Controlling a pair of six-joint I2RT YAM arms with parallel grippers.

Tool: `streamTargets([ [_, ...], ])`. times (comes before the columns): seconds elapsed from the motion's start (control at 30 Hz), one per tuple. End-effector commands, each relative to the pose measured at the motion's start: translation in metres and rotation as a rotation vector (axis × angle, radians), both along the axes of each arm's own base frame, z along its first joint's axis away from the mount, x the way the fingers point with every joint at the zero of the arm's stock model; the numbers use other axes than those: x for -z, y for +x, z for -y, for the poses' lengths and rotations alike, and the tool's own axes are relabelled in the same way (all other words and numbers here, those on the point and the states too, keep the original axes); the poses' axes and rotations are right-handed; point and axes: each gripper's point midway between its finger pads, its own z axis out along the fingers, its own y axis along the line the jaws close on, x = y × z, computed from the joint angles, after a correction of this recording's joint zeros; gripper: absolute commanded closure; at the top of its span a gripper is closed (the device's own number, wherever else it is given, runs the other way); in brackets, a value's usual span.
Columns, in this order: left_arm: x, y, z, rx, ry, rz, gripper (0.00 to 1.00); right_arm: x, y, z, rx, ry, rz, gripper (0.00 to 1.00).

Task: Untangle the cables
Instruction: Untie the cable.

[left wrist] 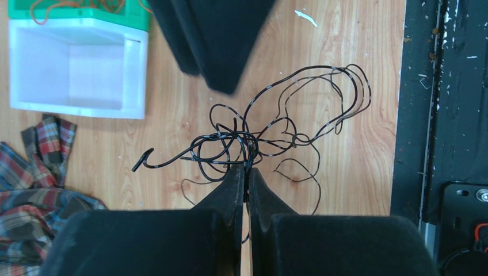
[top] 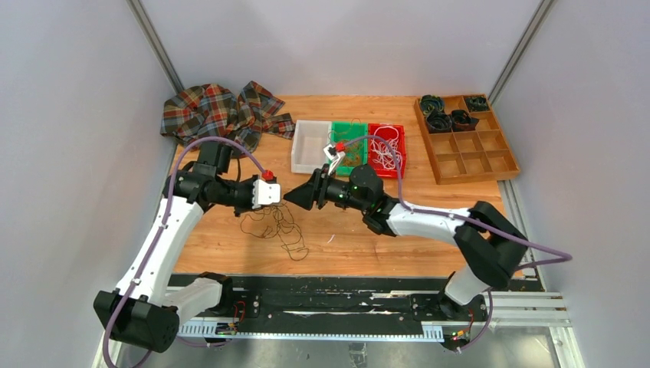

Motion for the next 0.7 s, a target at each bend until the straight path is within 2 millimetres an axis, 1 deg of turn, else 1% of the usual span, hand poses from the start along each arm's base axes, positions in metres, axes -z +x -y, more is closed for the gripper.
streamTargets([
  [0.0, -0.03, 0.009, 0.013, 0.029, -0.038, 0.061, 1.0, -0.015, -0.012, -0.022, -0.081, 0.142, -0.068, 0.48],
  [0.1, -0.033, 0.01, 0.015, 0.038, -0.037, 0.071, 1.0, -0.013, -0.012, -0.029, -0.101, 0.157, -0.1, 0.48],
  [0.3, -0.023, 0.008, 0.011, 0.046, -0.005, 0.073, 1.0, -0.026, -0.011, -0.037, -0.125, 0.245, -0.129, 0.53],
  [0.37, -0.024, 0.009, 0.01, 0.044, -0.001, 0.078, 0.99, -0.026, -0.011, -0.037, -0.118, 0.25, -0.128, 0.53],
  [0.5, -0.024, 0.01, 0.009, 0.036, 0.007, 0.082, 1.0, -0.02, -0.015, -0.034, -0.112, 0.223, -0.121, 0.54],
  [0.67, -0.029, 0.007, 0.01, 0.013, -0.017, 0.066, 1.0, -0.022, -0.015, -0.03, -0.088, 0.191, -0.096, 0.53],
])
